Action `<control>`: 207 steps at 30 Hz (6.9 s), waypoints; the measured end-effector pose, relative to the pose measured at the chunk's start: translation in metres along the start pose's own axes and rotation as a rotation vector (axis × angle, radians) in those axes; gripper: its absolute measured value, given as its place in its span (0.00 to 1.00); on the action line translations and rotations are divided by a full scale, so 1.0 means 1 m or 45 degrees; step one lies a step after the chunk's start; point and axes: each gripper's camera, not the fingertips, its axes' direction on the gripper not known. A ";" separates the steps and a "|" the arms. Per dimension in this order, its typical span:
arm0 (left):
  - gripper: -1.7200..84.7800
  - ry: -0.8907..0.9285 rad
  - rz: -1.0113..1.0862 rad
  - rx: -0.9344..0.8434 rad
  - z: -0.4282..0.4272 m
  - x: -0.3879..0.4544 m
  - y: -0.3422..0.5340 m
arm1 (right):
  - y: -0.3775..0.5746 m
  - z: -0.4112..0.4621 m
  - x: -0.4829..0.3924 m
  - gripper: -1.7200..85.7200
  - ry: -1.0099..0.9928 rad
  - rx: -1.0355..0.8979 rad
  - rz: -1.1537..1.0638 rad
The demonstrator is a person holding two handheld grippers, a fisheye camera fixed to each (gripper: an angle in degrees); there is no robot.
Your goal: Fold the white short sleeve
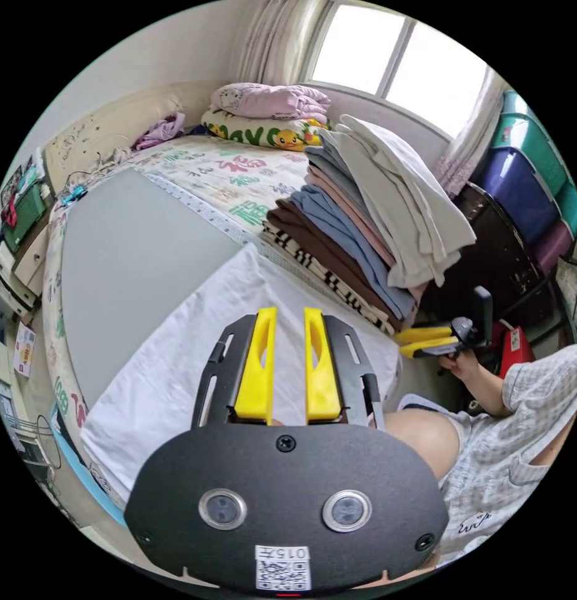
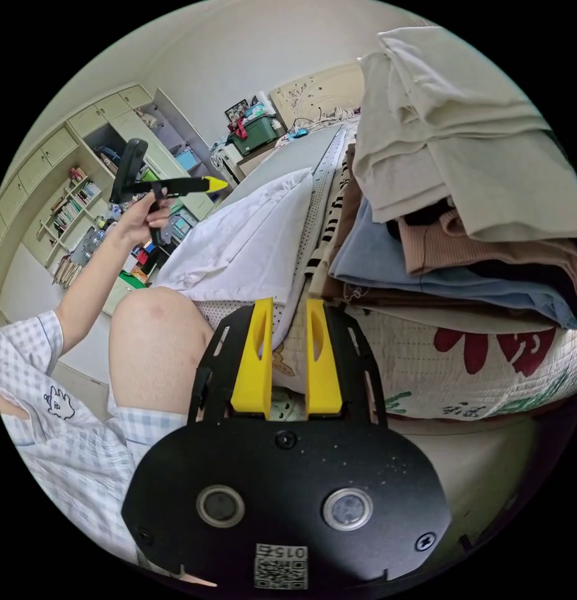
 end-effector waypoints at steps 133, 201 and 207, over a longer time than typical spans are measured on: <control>0.08 -0.215 -0.853 0.179 -0.144 -0.292 0.204 | -0.260 0.532 -0.146 0.01 0.522 -0.160 -0.363; 0.17 0.191 -0.841 0.350 -0.146 -0.351 0.198 | -0.227 0.284 -0.310 0.12 -0.079 -0.212 -0.006; 0.11 0.226 -0.873 0.299 -0.142 -0.354 0.206 | -0.153 0.292 -0.346 0.09 0.007 -0.237 -0.034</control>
